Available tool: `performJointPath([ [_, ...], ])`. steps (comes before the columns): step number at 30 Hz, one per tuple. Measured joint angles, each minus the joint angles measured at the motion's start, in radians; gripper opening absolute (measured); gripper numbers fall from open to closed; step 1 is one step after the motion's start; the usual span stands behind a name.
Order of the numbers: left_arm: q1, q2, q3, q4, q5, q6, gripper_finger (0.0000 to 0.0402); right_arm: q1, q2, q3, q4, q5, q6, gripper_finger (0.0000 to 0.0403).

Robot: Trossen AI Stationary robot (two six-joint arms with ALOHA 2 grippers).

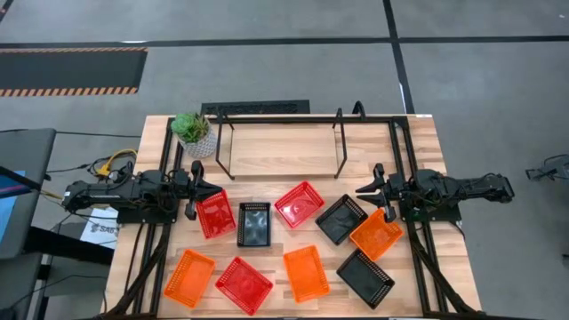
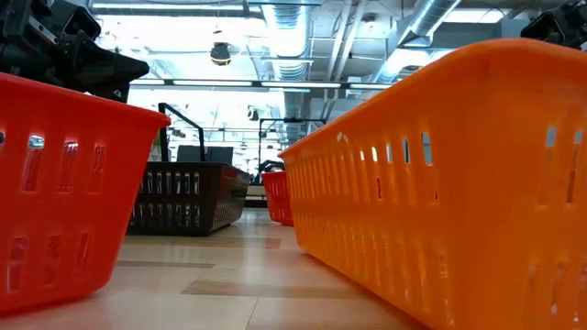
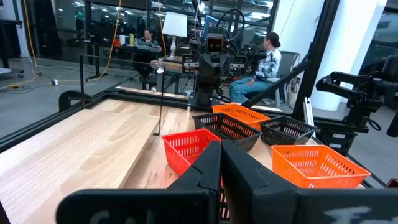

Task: Stack baskets on shelf by color

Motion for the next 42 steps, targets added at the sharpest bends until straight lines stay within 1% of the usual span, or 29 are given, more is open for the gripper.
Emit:
performJointPath([
  [40,0.000,0.000,0.000,0.000,0.000,0.000,0.0000,0.000,0.000,0.000,0.000,0.000,-0.004,0.0103],
  [42,0.001,0.000,0.000,0.001,-0.017,0.033,0.0000,0.000,0.000,0.000,0.000,0.000,-0.004,0.0103],
])
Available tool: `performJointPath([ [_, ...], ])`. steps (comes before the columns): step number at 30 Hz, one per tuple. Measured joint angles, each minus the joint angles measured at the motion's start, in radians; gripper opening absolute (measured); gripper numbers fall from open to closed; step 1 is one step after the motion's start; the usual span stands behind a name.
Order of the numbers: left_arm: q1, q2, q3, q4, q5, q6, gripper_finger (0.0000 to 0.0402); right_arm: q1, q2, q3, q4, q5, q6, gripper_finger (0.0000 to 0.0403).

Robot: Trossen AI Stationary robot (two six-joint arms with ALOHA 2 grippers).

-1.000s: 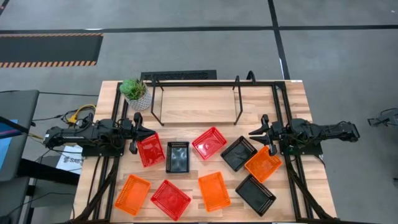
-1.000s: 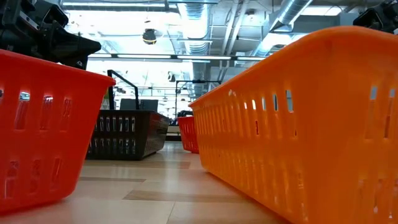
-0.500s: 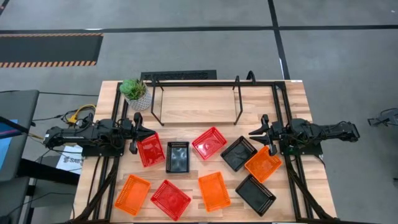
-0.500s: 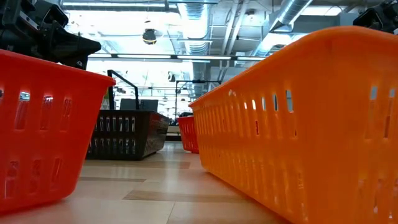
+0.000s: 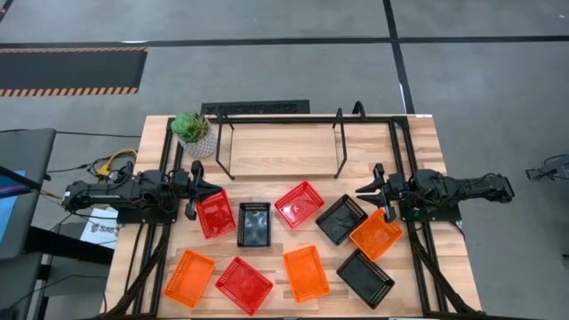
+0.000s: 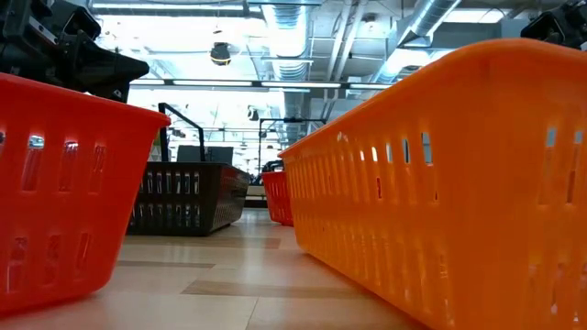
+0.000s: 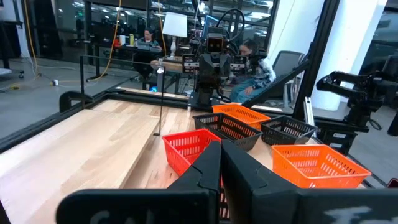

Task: Stack baskets on shelf by color

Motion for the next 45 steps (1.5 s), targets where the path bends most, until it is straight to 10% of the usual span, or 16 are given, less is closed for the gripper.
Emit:
performJointPath([
  [13,0.006,0.000,0.000,0.021,-0.106,0.050,0.0000,-0.001,0.000,0.000,0.000,0.001,-0.015,0.0103],
  [20,0.005,0.002,0.000,0.058,-0.051,-0.575,0.0000,-0.018,0.000,0.000,0.000,0.015,-0.092,0.0103],
  [27,0.006,0.004,0.000,0.053,-0.380,-0.943,0.0000,-0.047,0.000,0.000,-0.001,0.042,-0.096,0.0103],
  [45,0.006,0.005,0.000,0.061,-0.543,-0.981,0.0000,-0.069,0.000,0.000,0.006,0.054,-0.159,0.0103],
])
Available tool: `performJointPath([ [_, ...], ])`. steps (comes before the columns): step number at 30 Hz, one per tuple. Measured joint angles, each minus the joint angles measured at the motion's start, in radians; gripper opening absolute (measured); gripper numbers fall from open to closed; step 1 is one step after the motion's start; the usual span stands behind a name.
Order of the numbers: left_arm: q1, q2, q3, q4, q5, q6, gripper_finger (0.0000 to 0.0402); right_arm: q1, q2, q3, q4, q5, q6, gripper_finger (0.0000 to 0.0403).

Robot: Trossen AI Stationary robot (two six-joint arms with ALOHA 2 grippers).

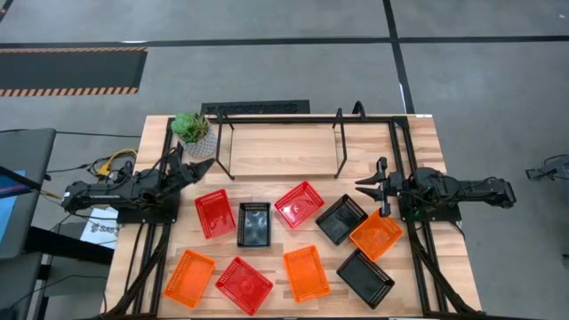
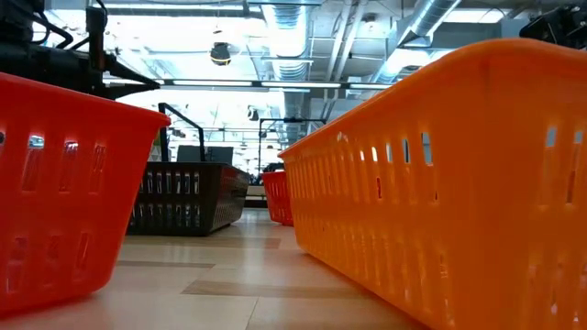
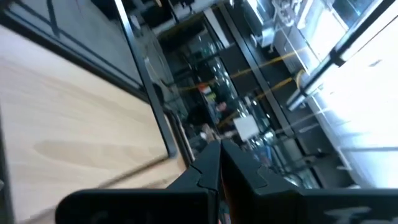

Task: Stack baskets on shelf by color
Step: Put the top right red bin on the shelf

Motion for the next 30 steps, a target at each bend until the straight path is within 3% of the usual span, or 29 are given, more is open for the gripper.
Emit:
performJointPath([
  [7,0.000,0.000,0.000,0.002,-0.024,0.009,0.0000,0.032,0.000,0.000,0.000,-0.001,0.401,0.0103],
  [17,0.000,0.000,0.000,0.002,-0.009,0.022,0.0000,0.032,0.004,0.000,0.001,-0.001,0.835,0.0103],
  [30,0.000,0.000,0.000,0.001,-0.016,-0.030,0.0000,0.031,0.004,0.000,0.001,-0.001,0.967,0.0103],
])
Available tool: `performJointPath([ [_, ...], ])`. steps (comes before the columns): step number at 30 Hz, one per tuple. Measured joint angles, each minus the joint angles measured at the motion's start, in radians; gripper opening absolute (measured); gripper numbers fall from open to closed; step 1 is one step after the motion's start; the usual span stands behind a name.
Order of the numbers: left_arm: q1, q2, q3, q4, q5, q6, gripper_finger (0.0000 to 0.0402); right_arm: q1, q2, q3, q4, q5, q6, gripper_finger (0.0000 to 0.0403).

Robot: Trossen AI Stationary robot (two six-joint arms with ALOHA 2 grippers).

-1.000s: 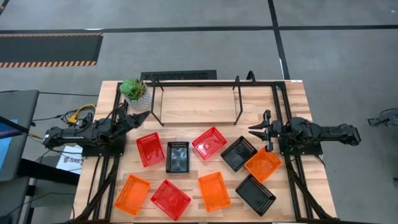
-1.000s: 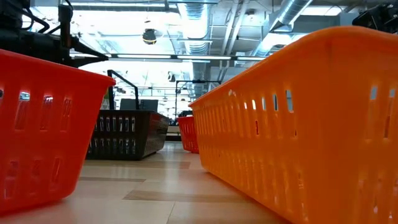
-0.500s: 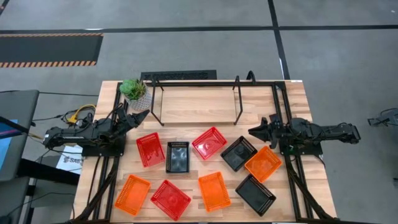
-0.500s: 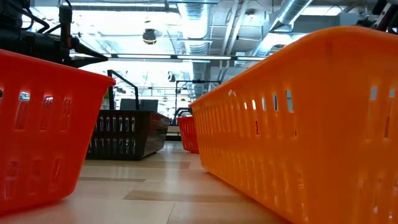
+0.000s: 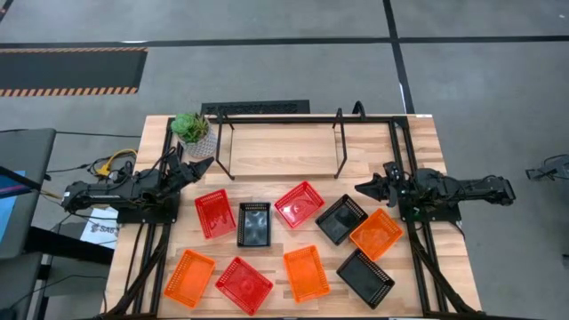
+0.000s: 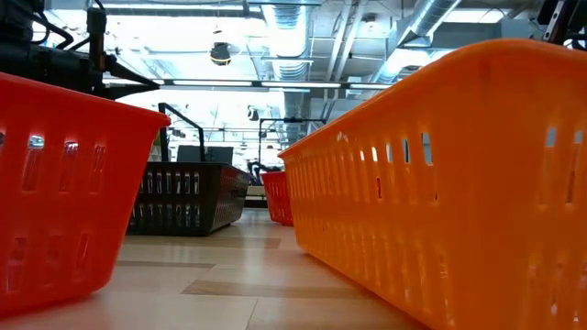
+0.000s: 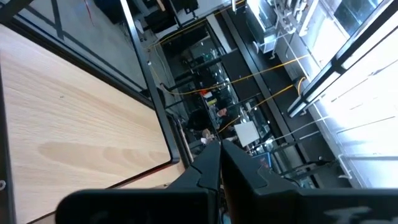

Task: Stack baskets on shelf by color
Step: Put the top right red bin on the shelf

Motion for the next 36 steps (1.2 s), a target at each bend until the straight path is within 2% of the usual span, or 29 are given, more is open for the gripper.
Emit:
performJointPath([
  [9,0.000,0.000,0.000,0.000,-0.002,-0.003,0.0000,0.001,0.000,0.000,0.003,-0.001,0.023,0.0103],
  [15,0.000,0.000,0.000,-0.001,0.060,-0.088,0.0000,0.000,0.000,0.000,0.004,-0.001,0.023,0.0103],
  [18,0.000,0.000,0.000,0.001,0.053,-0.151,0.0000,-0.002,0.000,0.000,0.004,-0.001,0.024,0.0103],
  [22,-0.001,0.000,0.000,0.060,0.070,-0.110,0.0005,0.004,0.000,0.000,0.060,-0.001,0.026,0.0103],
  [28,-0.002,-0.001,0.011,0.339,0.073,0.048,0.0060,0.013,0.000,0.000,0.360,0.000,-0.010,0.0103],
  [32,-0.002,-0.001,0.074,0.411,0.056,0.175,0.0112,0.012,0.001,0.034,0.518,0.002,-0.140,0.0103],
  [36,-0.002,0.030,0.148,0.399,0.067,0.215,0.0163,0.012,0.001,0.107,0.517,0.040,-0.239,0.0107],
])
